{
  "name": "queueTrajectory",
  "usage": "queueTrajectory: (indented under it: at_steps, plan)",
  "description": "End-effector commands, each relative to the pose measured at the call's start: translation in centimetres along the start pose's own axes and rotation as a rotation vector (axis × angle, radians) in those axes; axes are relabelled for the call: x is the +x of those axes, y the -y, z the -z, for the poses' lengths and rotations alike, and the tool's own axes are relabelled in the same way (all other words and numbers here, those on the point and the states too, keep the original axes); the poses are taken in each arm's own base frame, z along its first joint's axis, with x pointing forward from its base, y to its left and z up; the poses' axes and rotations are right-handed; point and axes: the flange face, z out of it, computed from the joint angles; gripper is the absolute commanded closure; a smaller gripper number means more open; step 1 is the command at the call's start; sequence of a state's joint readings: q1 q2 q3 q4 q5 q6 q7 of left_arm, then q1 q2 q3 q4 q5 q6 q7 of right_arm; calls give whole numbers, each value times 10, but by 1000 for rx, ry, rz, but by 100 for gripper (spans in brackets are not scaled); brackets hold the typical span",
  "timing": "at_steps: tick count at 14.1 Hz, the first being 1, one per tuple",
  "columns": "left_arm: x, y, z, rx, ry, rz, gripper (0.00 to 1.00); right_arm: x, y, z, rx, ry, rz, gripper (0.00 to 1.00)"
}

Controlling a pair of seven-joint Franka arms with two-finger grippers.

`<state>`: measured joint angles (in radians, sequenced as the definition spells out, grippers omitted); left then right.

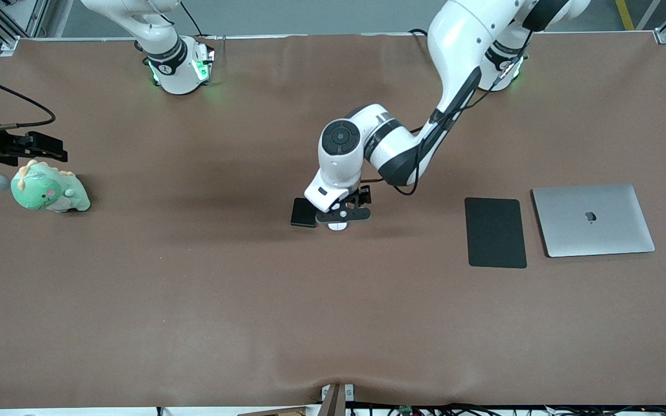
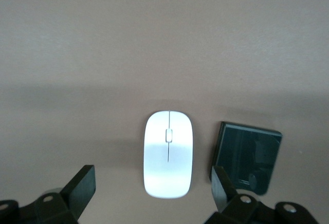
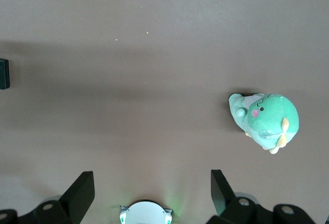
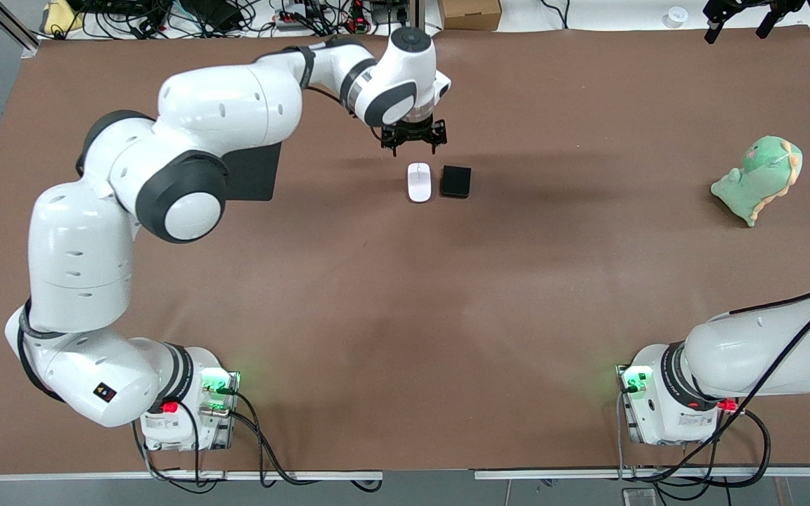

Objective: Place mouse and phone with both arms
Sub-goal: 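Reach the left gripper down over the white mouse, then grasp the white mouse with the left gripper while the right gripper reaches out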

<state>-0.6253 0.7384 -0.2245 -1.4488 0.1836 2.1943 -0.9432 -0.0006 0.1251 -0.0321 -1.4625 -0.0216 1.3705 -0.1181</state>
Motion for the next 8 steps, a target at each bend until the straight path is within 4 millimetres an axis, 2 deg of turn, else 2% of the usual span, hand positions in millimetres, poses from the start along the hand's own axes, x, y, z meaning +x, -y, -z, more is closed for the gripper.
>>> queueTrajectory:
  at_steps: [1, 3, 4, 5, 8]
  plan:
    - [-3, -6, -24, -10, -18, -21, 0, 5, 5, -5, 1, 13, 16, 0]
    - [-10, -10, -48, 1, -21, -45, 0, 9, 11, -9, -1, 19, 27, 0]
    - [-14, -11, -63, 10, -20, -55, 0, 18, 14, -22, 0, 46, 33, 0]
    - [-17, -13, -74, 13, -20, -64, 0, 22, 16, -27, 1, 52, 36, 0]
    - [-22, -15, -90, 13, -14, -66, 0, 31, 27, -36, 4, 58, 50, 0]
